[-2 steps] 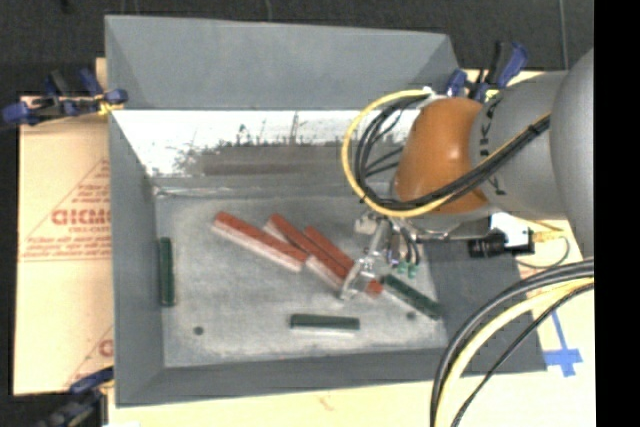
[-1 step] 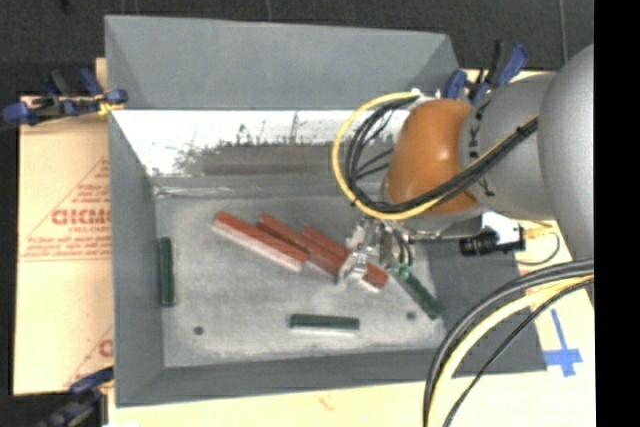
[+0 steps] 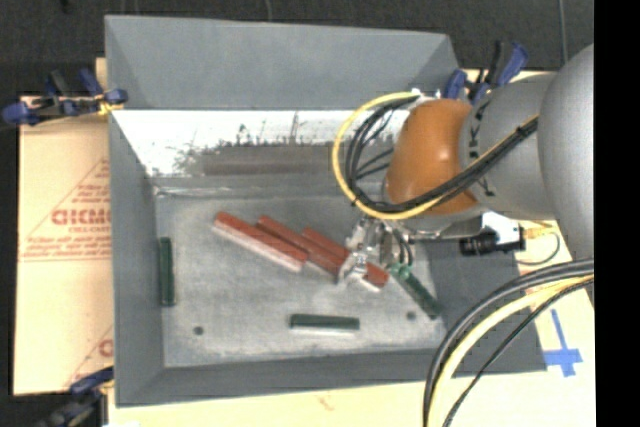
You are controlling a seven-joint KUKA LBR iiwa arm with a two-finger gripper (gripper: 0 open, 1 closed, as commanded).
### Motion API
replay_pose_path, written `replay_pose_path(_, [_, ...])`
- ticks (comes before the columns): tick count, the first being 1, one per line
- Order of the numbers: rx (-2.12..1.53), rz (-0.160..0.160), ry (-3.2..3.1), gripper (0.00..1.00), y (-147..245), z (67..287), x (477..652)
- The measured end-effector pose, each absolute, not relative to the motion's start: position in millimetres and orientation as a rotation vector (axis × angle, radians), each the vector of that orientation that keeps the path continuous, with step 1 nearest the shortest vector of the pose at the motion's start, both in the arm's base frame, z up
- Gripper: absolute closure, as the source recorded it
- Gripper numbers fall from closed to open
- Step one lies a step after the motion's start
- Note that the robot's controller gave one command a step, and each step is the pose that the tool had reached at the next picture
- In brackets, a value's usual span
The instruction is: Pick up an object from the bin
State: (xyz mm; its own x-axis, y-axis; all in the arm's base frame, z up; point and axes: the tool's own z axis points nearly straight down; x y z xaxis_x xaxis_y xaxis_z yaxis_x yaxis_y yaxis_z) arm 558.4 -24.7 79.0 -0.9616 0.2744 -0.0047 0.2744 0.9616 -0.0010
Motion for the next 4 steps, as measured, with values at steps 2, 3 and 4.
replay_pose_path(2, [0.435,-0.002,3.115,1.00,-25,85,555.9])
replay_pose_path(3, [0.434,-0.002,3.118,1.00,-25,106,554.6])
replay_pose_path(4, [0.433,-0.001,3.113,1.00,-25,128,555.7])
